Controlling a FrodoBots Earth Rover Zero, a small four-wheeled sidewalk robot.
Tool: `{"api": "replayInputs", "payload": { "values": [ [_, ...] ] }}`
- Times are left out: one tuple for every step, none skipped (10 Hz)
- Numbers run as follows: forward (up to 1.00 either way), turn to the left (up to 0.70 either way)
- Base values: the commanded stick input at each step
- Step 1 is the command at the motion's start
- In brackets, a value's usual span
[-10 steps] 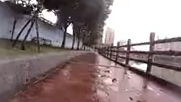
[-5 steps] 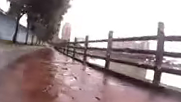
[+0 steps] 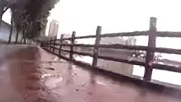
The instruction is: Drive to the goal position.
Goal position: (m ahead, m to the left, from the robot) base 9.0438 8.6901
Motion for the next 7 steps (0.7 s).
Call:
{"api": "replayInputs", "payload": {
  "values": [
    [0.25, 0.0],
    [0.14, 0.0],
    [0.03, 0.0],
    [0.0, 0.5],
    [0.0, 1.0],
    [0.0, 1.0],
    [0.0, 1.0]
  ]
}}
